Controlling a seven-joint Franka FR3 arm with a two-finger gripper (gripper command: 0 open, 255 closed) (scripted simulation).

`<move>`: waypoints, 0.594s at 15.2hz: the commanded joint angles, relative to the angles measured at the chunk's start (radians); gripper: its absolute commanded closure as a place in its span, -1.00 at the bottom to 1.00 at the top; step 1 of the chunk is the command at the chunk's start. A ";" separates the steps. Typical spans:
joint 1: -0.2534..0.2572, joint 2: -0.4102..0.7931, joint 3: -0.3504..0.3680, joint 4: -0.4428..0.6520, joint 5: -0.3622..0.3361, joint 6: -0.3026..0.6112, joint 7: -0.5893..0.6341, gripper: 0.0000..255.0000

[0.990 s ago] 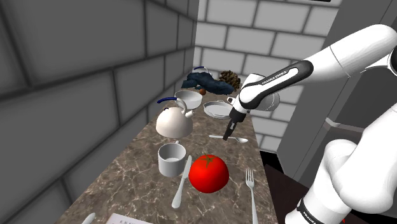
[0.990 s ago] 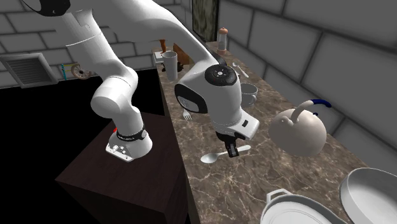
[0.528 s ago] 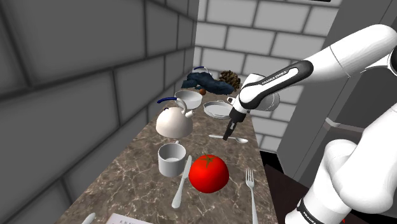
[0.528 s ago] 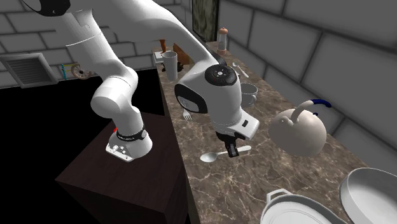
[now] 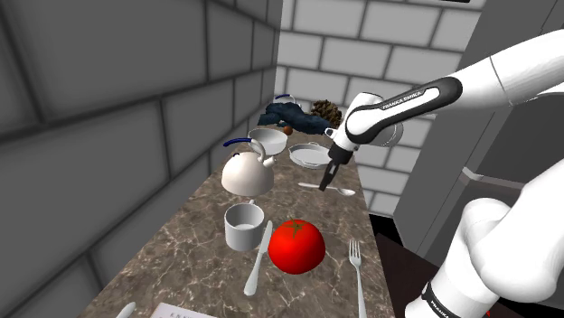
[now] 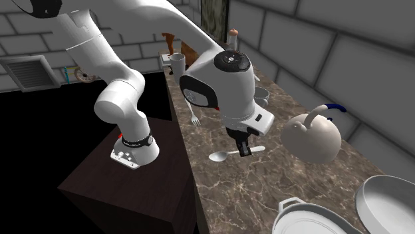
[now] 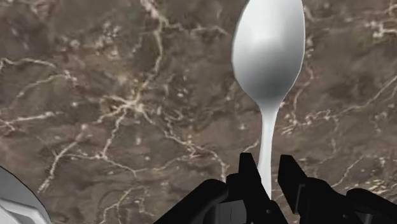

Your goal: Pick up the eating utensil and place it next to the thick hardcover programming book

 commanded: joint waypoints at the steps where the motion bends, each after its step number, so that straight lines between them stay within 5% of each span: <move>1: -0.005 -0.016 0.007 0.014 -0.011 -0.030 0.014 1.00; 9: -0.023 -0.079 0.030 0.075 -0.047 -0.147 0.060 1.00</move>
